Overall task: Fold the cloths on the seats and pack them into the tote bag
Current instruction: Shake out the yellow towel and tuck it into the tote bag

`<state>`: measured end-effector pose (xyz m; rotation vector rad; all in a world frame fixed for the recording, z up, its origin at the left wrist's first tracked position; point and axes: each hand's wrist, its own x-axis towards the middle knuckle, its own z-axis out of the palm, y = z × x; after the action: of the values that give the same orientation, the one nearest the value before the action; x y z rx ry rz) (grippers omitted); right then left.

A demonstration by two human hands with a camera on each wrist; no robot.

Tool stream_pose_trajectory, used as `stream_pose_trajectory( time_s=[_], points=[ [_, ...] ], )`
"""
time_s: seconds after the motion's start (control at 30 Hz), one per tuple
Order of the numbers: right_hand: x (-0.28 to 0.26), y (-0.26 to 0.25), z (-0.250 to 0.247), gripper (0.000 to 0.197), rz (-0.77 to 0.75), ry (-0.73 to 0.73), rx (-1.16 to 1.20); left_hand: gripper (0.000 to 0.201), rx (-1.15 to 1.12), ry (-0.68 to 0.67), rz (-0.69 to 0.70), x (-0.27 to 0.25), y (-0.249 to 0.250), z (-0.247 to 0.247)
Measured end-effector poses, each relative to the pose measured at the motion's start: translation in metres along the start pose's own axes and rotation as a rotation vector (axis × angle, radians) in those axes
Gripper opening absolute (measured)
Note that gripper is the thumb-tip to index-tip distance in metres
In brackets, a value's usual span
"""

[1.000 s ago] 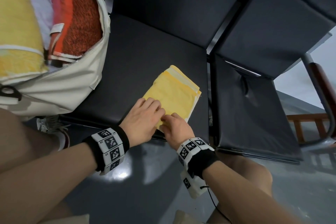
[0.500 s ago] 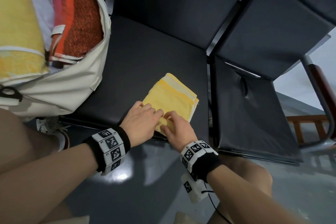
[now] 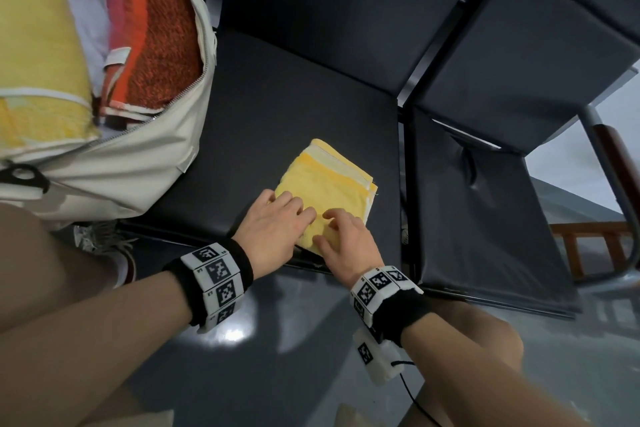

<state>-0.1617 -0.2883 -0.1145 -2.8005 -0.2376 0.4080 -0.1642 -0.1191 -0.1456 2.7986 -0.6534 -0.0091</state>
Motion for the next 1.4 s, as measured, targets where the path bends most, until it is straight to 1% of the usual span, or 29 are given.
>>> stream_pose_trajectory(
  time_s=[0.07,0.1,0.17,0.3,0.37,0.43,0.5,0.57,0.63,0.73,0.83,0.9,1.0,1.03,1.07,1.13,1.2,1.23,1.27,1.33,1.4],
  points=[
    [-0.004,0.001,0.0,0.04,-0.043,0.012,-0.012,0.021,-0.003,-0.031,-0.011,0.0,0.001,0.0],
    [-0.005,0.001,0.001,0.041,-0.079,0.006,-0.053,0.021,-0.016,-0.048,-0.02,-0.001,0.001,0.001],
    [-0.007,0.003,0.004,0.043,-0.134,-0.013,-0.131,0.026,-0.041,-0.058,-0.038,-0.002,0.002,0.002],
    [-0.003,0.005,0.006,0.04,-0.119,-0.038,-0.136,0.029,-0.121,0.028,-0.02,-0.002,-0.001,-0.003],
    [-0.001,0.005,0.006,0.037,-0.107,-0.031,-0.127,0.036,-0.108,0.048,-0.013,-0.003,-0.003,-0.004],
    [0.0,0.005,0.008,0.033,-0.118,0.016,-0.168,0.042,-0.067,-0.004,-0.011,-0.003,-0.004,-0.006],
    [0.0,0.003,0.009,0.027,-0.136,0.094,-0.24,0.039,-0.02,-0.051,-0.019,-0.002,-0.003,-0.006],
    [0.001,-0.001,0.009,0.023,-0.152,0.17,-0.295,0.034,-0.016,-0.039,-0.026,0.0,-0.005,-0.006],
    [0.001,-0.004,0.008,0.025,-0.168,0.206,-0.262,0.031,-0.037,-0.036,-0.046,0.001,-0.006,-0.006],
    [-0.001,-0.006,0.006,0.036,-0.181,0.15,-0.168,0.029,-0.054,-0.027,-0.07,0.001,-0.007,-0.003],
    [-0.004,-0.004,0.003,0.044,-0.193,0.032,-0.191,0.028,-0.076,-0.035,-0.104,0.002,-0.008,-0.003],
    [-0.002,-0.004,0.002,0.044,-0.165,0.005,-0.192,0.029,-0.079,-0.006,-0.101,0.002,-0.008,-0.004],
    [0.007,-0.007,0.0,0.04,-0.089,-0.035,-0.184,0.03,-0.08,0.073,-0.088,0.002,-0.009,-0.006],
    [0.01,-0.009,-0.002,0.04,-0.066,-0.062,-0.186,0.032,-0.076,0.073,-0.08,0.001,-0.009,-0.007],
    [0.012,-0.011,-0.005,0.039,-0.047,-0.094,-0.18,0.036,-0.066,0.049,-0.064,0.001,-0.009,-0.009],
    [0.015,-0.014,-0.009,0.037,0.001,-0.167,-0.142,0.042,-0.036,-0.045,-0.023,0.0,-0.007,-0.012],
    [0.015,-0.014,-0.009,0.035,0.062,-0.216,-0.075,0.041,-0.019,-0.141,0.005,0.0,-0.005,-0.013],
    [0.014,-0.013,-0.008,0.036,0.073,-0.212,-0.05,0.04,-0.027,-0.16,0.007,0.0,-0.005,-0.014],
    [0.014,-0.012,-0.007,0.039,0.058,-0.188,-0.05,0.038,-0.038,-0.175,-0.001,0.001,-0.004,-0.014],
    [0.011,-0.009,-0.003,0.048,-0.025,-0.084,-0.118,0.038,-0.052,-0.192,-0.013,0.003,-0.003,-0.015],
    [0.005,-0.008,0.001,0.045,-0.112,0.026,-0.14,0.038,-0.045,-0.198,-0.028,0.004,-0.003,-0.016]
  ],
)
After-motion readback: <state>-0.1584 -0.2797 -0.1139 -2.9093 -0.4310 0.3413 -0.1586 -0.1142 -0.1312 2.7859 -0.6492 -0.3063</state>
